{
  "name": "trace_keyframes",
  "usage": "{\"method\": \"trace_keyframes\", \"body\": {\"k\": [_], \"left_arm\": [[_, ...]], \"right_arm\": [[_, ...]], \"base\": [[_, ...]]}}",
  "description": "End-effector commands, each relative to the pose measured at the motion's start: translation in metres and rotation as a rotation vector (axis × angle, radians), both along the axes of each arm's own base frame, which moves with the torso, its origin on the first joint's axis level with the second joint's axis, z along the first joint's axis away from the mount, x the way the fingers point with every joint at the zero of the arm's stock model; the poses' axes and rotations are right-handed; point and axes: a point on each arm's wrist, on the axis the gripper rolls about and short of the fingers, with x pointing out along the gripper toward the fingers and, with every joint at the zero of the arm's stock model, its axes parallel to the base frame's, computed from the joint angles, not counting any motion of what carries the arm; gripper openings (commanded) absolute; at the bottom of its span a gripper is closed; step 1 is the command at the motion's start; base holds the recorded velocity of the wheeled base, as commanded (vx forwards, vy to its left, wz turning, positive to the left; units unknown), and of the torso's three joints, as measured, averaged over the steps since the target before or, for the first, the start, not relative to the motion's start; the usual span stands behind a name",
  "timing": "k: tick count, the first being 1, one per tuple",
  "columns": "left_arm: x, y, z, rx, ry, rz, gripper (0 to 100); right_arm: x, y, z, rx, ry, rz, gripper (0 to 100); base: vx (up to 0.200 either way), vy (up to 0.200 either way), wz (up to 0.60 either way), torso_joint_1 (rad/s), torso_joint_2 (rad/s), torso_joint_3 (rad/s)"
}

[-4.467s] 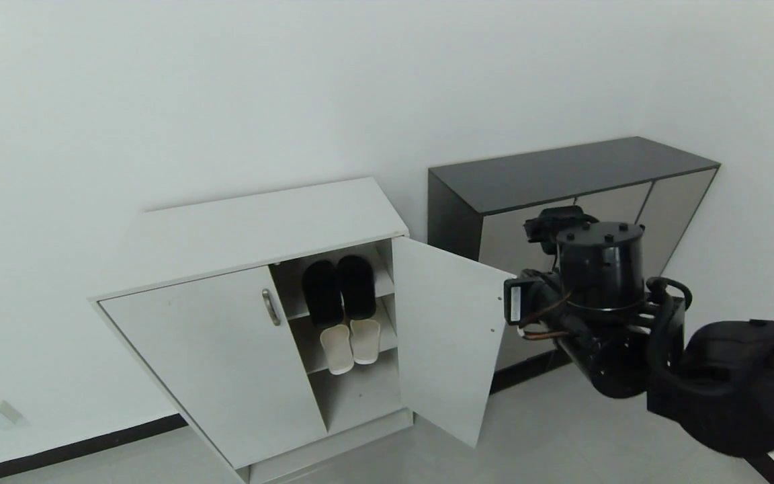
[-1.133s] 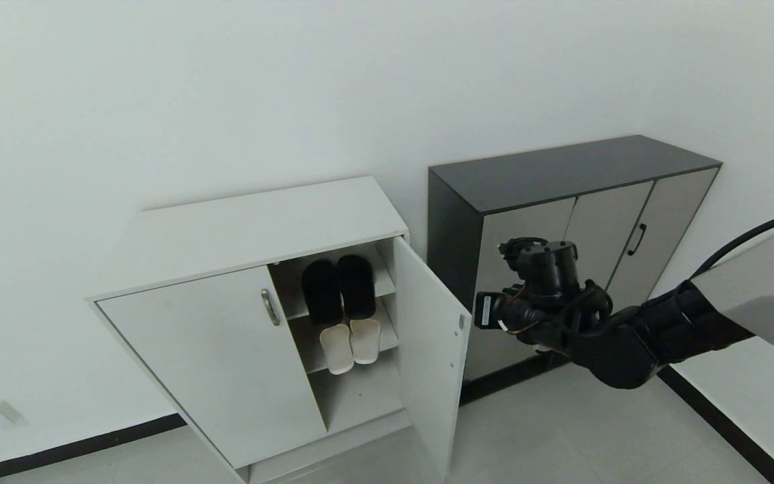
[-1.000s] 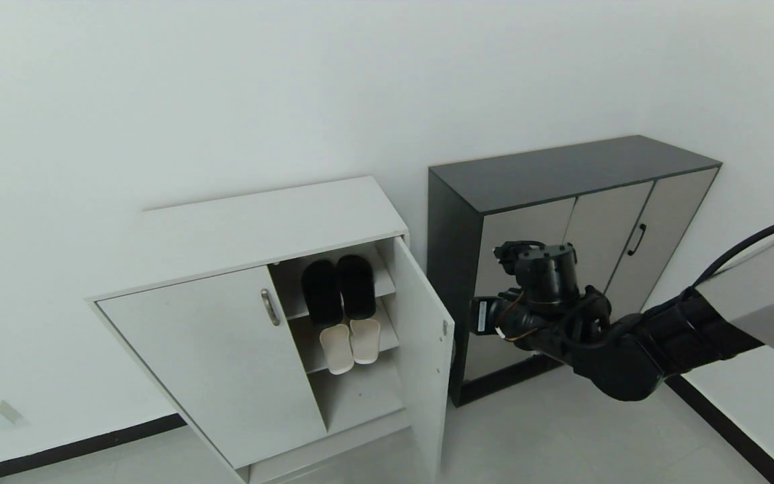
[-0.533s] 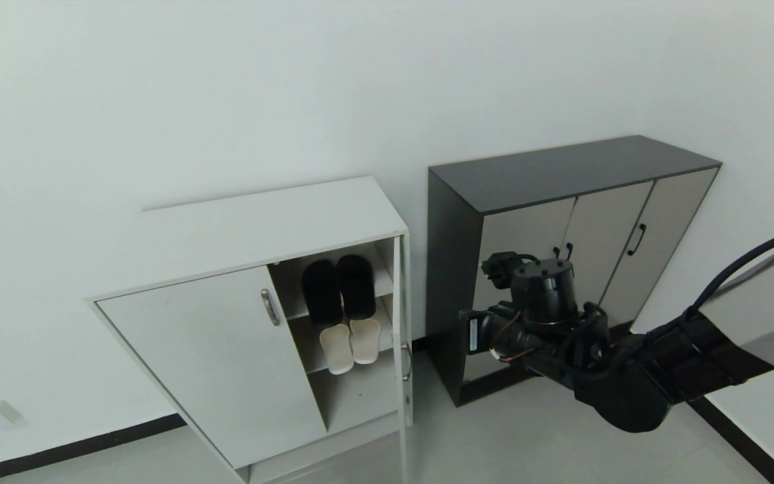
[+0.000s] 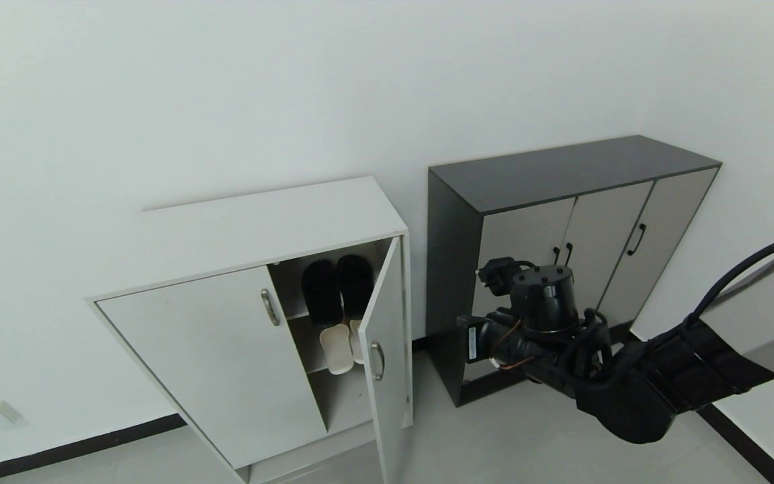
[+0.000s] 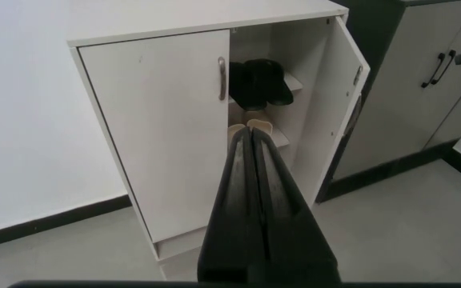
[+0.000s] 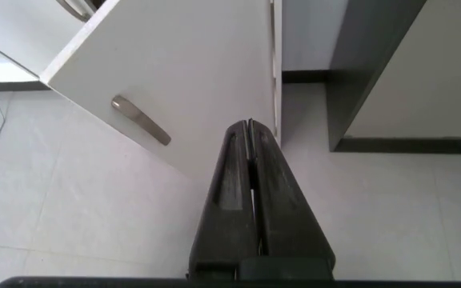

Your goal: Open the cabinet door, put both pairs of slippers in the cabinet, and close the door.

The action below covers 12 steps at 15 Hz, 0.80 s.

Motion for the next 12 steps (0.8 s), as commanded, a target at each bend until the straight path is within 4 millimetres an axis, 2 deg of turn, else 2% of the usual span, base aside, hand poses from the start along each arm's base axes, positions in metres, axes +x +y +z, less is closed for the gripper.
{"method": "trace_keyframes", "body": {"k": [1, 8, 12], "left_arm": [[0.0, 0.0, 0.0, 0.0, 0.0, 0.002, 0], [0.0, 0.0, 0.0, 0.0, 0.0, 0.0, 0], [0.0, 0.0, 0.0, 0.0, 0.0, 0.002, 0]], "right_arm": [[0.0, 0.0, 0.0, 0.001, 0.0, 0.001, 0], [0.001, -0.001, -0.005, -0.002, 0.002, -0.002, 0], [0.008, -0.001, -0.013, -0.008, -0.026, -0.005, 0]], "base": [[0.0, 0.0, 0.0, 0.0, 0.0, 0.0], [0.0, 0.0, 0.6, 0.002, 0.0, 0.001], [0.0, 0.0, 0.0, 0.0, 0.0, 0.0]]}}
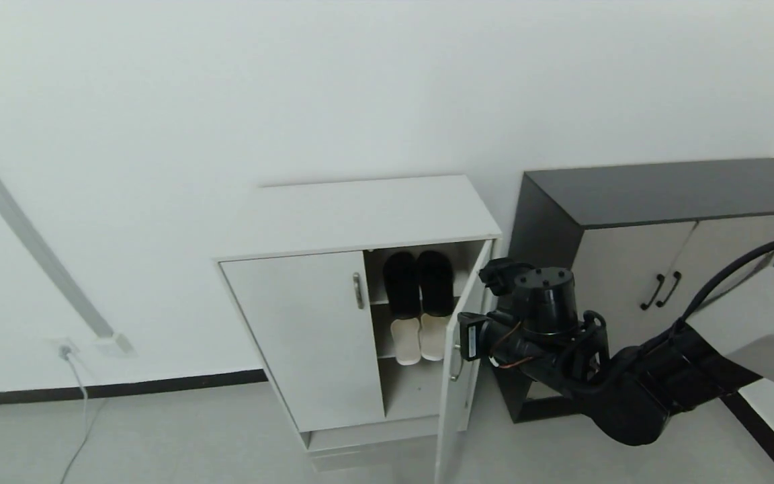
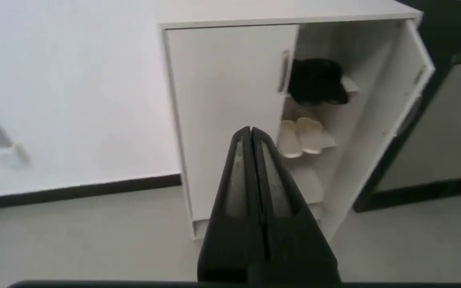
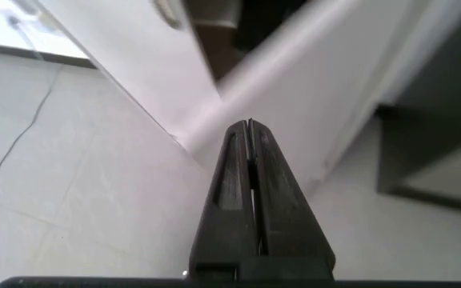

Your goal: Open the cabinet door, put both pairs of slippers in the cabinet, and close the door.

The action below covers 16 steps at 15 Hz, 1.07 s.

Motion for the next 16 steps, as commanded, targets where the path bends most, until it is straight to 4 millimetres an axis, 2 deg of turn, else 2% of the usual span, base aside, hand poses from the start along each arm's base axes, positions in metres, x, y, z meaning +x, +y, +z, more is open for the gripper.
{"method": "trace_keyframes", "body": {"k": [1, 7, 10, 13, 16], "left_arm": [[0.0, 0.0, 0.0, -0.001, 0.0, 0.0, 0], [0.0, 0.0, 0.0, -0.001, 0.0, 0.0, 0], [0.0, 0.0, 0.0, -0.001, 0.0, 0.0, 0], [0.0, 0.0, 0.0, -0.001, 0.0, -0.001, 0], [0.0, 0.0, 0.0, -0.001, 0.0, 0.0, 0]], "right_arm": [[0.002, 0.0, -0.007, -0.009, 0.006, -0.003, 0], [0.0, -0.006, 0.0, 0.007, -0.022, -0.011, 0], [0.004, -0.008, -0.013, -0.046, -0.008, -0.011, 0], [0.005, -0.011, -0.017, -0.078, 0.008, -0.012, 0], [0.014, -0.002, -0.027, -0.081, 0.011, -0.008, 0]], "base": [[0.0, 0.0, 0.0, 0.0, 0.0, 0.0], [0.0, 0.0, 0.0, 0.0, 0.0, 0.0], [0.0, 0.0, 0.0, 0.0, 0.0, 0.0], [0.0, 0.0, 0.0, 0.0, 0.0, 0.0], [0.0, 0.0, 0.0, 0.0, 0.0, 0.0]]}}
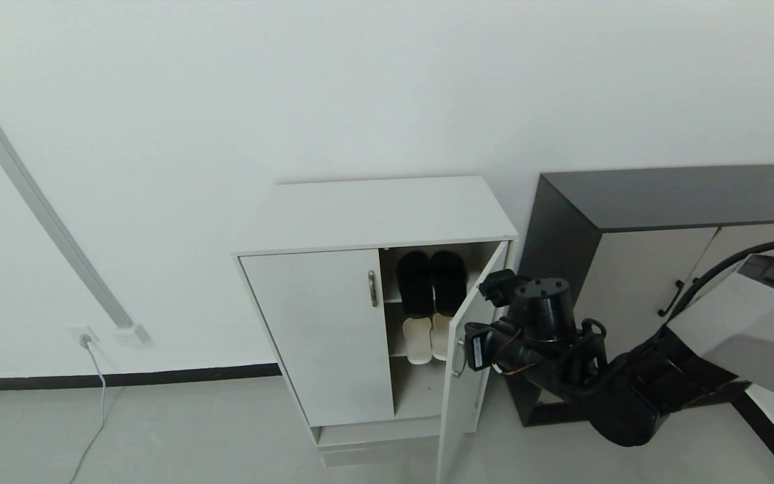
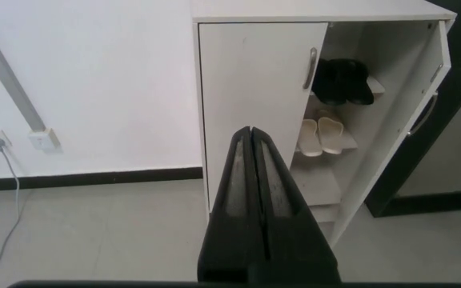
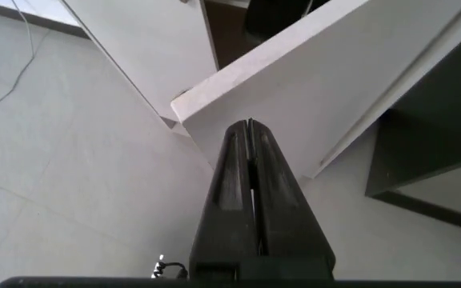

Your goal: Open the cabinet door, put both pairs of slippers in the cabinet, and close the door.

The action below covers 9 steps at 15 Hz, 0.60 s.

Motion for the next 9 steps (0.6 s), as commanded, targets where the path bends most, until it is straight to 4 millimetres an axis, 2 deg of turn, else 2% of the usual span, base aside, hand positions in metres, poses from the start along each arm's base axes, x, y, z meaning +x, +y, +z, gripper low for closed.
{"method": "trace_keyframes", "body": {"k": [1, 4, 7, 9], "left_arm": [[0.0, 0.0, 0.0, 0.0, 0.0, 0.001, 0], [0.0, 0.0, 0.0, 0.0, 0.0, 0.001, 0], [0.0, 0.0, 0.0, 0.0, 0.0, 0.001, 0], [0.0, 0.0, 0.0, 0.0, 0.0, 0.001, 0]], "right_arm": [[0.011, 0.015, -0.013, 0.022, -0.012, 0.012, 0], [0.017, 0.02, -0.017, 0.079, -0.065, 0.008, 0], [0.011, 0.016, -0.013, 0.098, -0.078, 0.017, 0], [0.002, 0.012, -0.019, 0.116, -0.08, 0.086, 0]], "base": [[0.0, 0.0, 0.0, 0.0, 0.0, 0.0], [0.0, 0.0, 0.0, 0.0, 0.0, 0.0], [0.0, 0.0, 0.0, 0.0, 0.0, 0.0], [0.0, 0.0, 0.0, 0.0, 0.0, 0.0]]}}
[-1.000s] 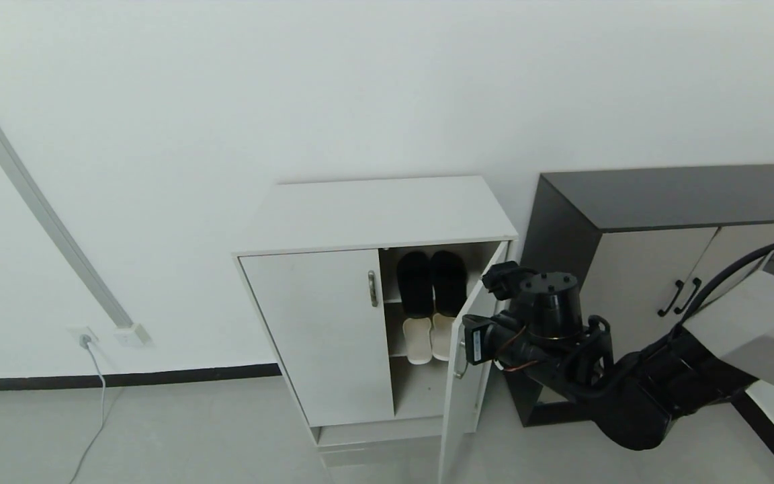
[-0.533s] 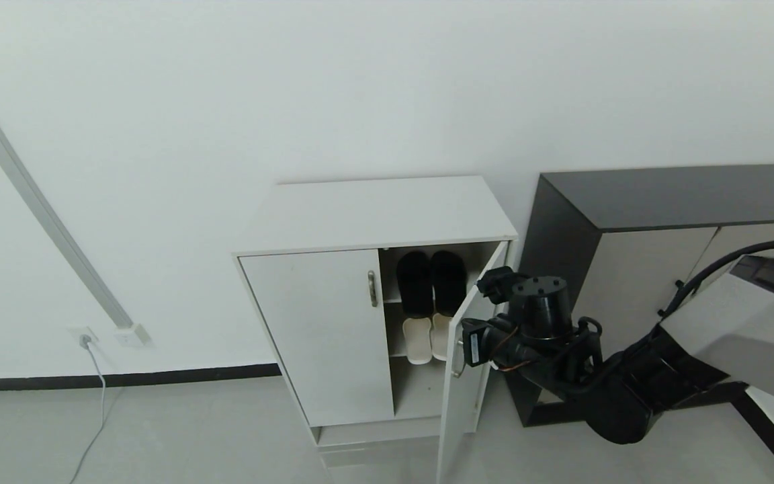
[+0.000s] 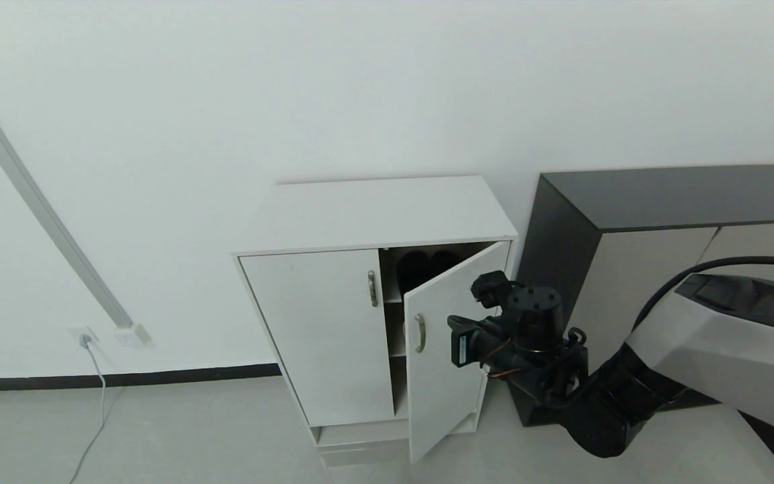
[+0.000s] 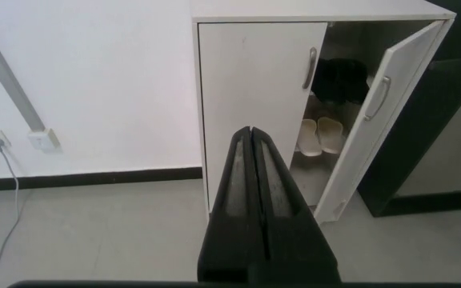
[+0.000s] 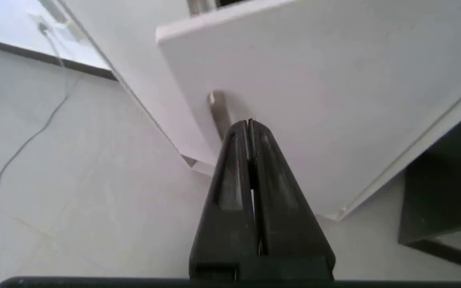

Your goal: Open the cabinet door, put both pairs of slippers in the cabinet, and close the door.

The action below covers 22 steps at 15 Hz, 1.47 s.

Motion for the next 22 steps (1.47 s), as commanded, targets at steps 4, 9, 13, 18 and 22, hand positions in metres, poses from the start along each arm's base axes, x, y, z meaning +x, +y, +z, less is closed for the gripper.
{"method": "trace_keyframes", "body": {"k": [4, 9, 13, 18, 22], "left_arm": [[0.0, 0.0, 0.0, -0.001, 0.0, 0.001, 0], [0.0, 0.0, 0.0, -0.001, 0.0, 0.001, 0], [0.0, 0.0, 0.0, -0.001, 0.0, 0.001, 0], [0.0, 0.0, 0.0, -0.001, 0.0, 0.001, 0], [0.0, 0.0, 0.0, -0.001, 0.0, 0.001, 0]], "right_arm": [[-0.03, -0.02, -0.011, -0.042, -0.003, 0.09, 0], [-0.045, -0.016, -0.006, -0.042, 0.002, 0.139, 0], [-0.051, -0.02, -0.014, -0.063, 0.033, 0.161, 0], [-0.04, -0.018, -0.019, -0.056, 0.029, 0.157, 0], [-0.017, -0.012, -0.022, -0.037, 0.001, 0.132, 0]], "base": [[0.05, 0.0, 0.0, -0.001, 0.0, 0.002], [0.2, 0.0, 0.0, -0.004, 0.0, 0.004], [0.15, 0.0, 0.0, 0.005, 0.0, 0.002], [0.0, 0.0, 0.0, 0.0, 0.0, 0.0], [0.0, 0.0, 0.0, 0.0, 0.0, 0.0]]}}
